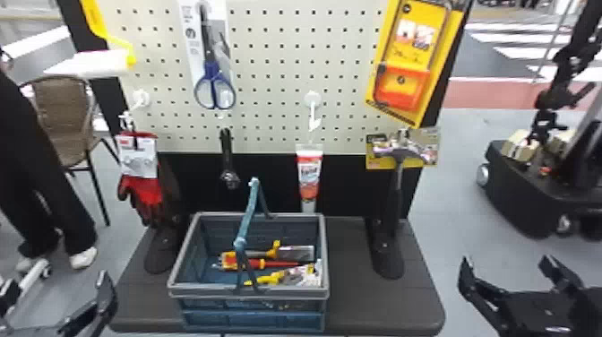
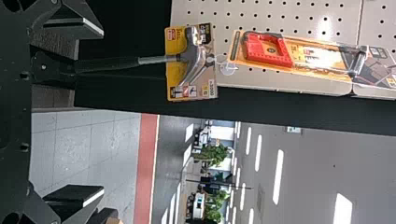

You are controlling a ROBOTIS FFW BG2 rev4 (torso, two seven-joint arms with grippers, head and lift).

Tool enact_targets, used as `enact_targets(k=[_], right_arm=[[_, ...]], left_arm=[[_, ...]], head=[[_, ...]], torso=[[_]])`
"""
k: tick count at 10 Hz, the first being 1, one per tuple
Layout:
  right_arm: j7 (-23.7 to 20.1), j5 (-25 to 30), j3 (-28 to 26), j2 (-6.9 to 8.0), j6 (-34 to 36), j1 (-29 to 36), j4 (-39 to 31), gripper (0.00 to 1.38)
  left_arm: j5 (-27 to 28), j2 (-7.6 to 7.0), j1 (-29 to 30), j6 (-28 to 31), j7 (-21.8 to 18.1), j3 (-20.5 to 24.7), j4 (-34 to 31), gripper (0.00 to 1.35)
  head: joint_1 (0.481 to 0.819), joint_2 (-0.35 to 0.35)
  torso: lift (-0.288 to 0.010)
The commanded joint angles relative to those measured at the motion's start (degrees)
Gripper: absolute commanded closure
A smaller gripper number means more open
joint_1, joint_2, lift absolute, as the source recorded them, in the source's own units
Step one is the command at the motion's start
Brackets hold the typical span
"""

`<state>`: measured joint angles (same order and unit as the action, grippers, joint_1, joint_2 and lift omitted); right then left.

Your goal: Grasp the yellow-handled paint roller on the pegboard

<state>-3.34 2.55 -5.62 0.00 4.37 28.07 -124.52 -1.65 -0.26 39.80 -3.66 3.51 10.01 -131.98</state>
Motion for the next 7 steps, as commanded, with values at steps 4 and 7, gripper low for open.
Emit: enact_targets(k=[4, 7], right_arm=[[0.0, 0.0, 0.0, 0.05, 0.02, 0.14, -0.15, 0.12], [0.0, -0.26, -0.09, 0.05, 0.55, 0.26, -1.0, 0.12]], left_arm=[[-0.02, 0.0, 0.22, -0.21, 0.0, 0.1, 0.0, 0.22], [-0.99, 0.0, -0.03, 0.41, 0.0, -0.08, -0.84, 0.22]], head=[[0.549, 0.0], [0.549, 0.0]], torso=[[-0.1], [-0.1]])
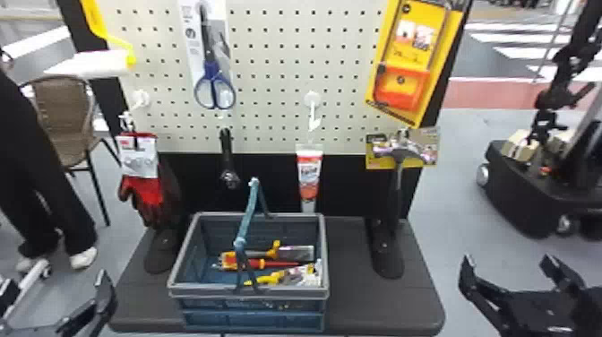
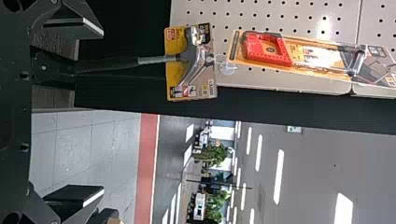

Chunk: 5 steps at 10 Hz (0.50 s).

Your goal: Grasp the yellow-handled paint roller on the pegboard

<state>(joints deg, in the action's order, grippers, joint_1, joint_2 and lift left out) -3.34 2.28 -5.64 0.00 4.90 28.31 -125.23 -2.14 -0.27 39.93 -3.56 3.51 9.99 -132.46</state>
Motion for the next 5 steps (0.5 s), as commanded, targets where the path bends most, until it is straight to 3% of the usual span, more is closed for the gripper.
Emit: enact_targets(k=[1, 5], right_arm=[[0.0, 0.0, -0.07, 0.05, 0.11, 0.15, -0.28, 0.12], [0.0, -0.35, -0.07, 0.05, 0.19, 0.15, -0.7, 0.12]], left_arm=[[-0.24, -0.26, -0.77, 2.15, 0.0, 0.2, -2.9, 0.22], [-3.66, -4.39, -10.24, 14.81, -2.11, 4.16, -10.49, 0.22]], head=[[0.549, 0.0], [0.549, 0.0]], torso=[[-0.1], [-0.1]])
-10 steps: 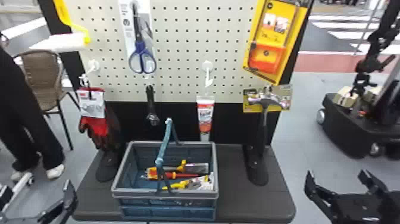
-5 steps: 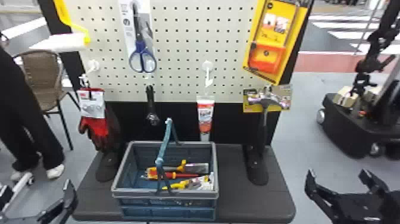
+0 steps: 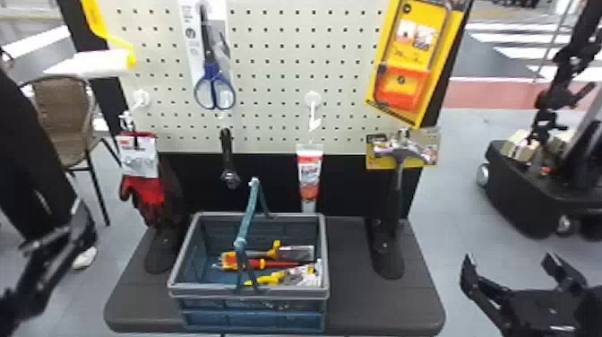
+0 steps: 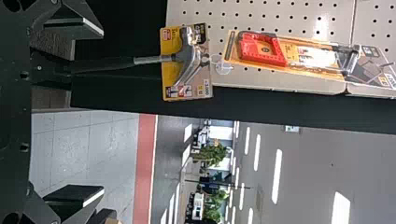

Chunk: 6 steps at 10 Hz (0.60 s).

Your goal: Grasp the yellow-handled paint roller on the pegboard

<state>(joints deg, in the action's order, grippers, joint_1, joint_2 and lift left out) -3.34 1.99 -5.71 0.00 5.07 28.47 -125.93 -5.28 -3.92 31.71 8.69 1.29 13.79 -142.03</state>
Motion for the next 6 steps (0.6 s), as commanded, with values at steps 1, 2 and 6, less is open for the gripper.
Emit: enact_targets(k=[1, 2, 6], right_arm=[[0.0, -0.23, 0.09, 0.05, 0.12, -0.01, -0.01, 0.12], [0.0, -0.23, 0.35, 0.05, 0.12, -0.26, -0.01, 0.12], [0.0, -0.4, 1.23, 0.05, 0.3, -0.63, -0.01, 0.12]], left_arm=[[-1.49, -1.35, -6.09, 7.39, -1.73, 1.68, -1.06, 0.22], [-2.01, -1.44, -10.27, 11.61, -3.83, 3.44, -1.2, 0.22], [-7.55, -5.57, -23.19, 17.41, -7.79, 8.54, -0.78, 0.22]], head=[[0.549, 0.0], [0.549, 0.0], [0.549, 0.0]], torso=[[-0.1], [-0.1], [-0.1]])
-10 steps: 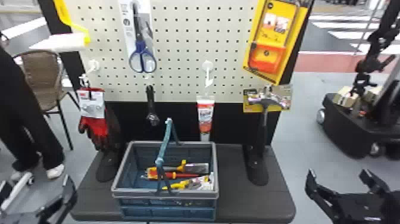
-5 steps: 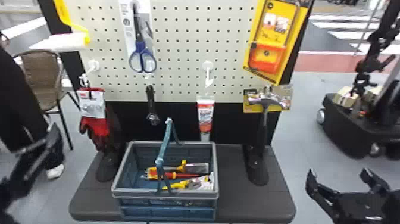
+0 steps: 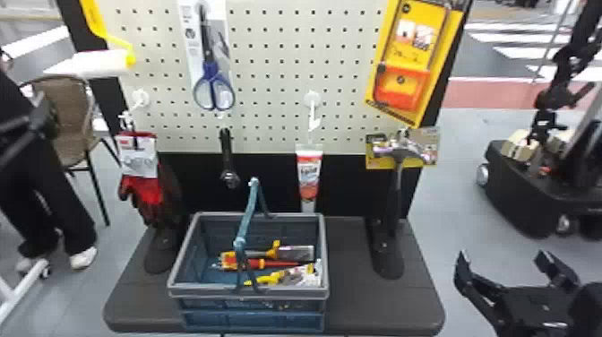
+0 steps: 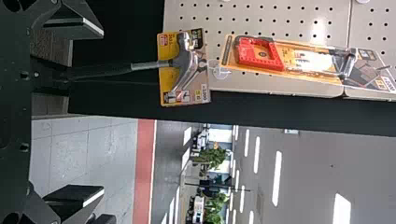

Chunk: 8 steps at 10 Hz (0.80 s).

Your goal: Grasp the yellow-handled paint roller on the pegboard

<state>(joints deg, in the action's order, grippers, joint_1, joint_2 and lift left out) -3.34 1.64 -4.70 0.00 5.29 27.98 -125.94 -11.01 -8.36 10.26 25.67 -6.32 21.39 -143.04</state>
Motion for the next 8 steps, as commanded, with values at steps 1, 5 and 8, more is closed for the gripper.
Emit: enact_targets(k=[1, 5, 8], right_arm=[[0.0, -0.14, 0.3, 0.05, 0.07, -0.14, 0.0, 0.12], [-0.09, -0.41, 1.53, 0.05, 0.07, -0.87, 0.98, 0.12], [-0.09, -0.67, 2.33, -0.18, 0.07, -1.37, 1.13, 0.12]], left_arm=[[-4.02, -2.72, -3.58, 0.88, -0.54, 1.9, 0.23, 0.22], [-11.31, -9.22, -13.06, 5.18, -5.9, 6.47, 6.84, 0.22], [-16.67, -13.62, -22.16, 6.5, -16.09, 6.03, 24.28, 0.22]], head=[[0.549, 0.0], [0.549, 0.0], [0.549, 0.0]], torso=[[-0.1], [-0.1], [-0.1]])
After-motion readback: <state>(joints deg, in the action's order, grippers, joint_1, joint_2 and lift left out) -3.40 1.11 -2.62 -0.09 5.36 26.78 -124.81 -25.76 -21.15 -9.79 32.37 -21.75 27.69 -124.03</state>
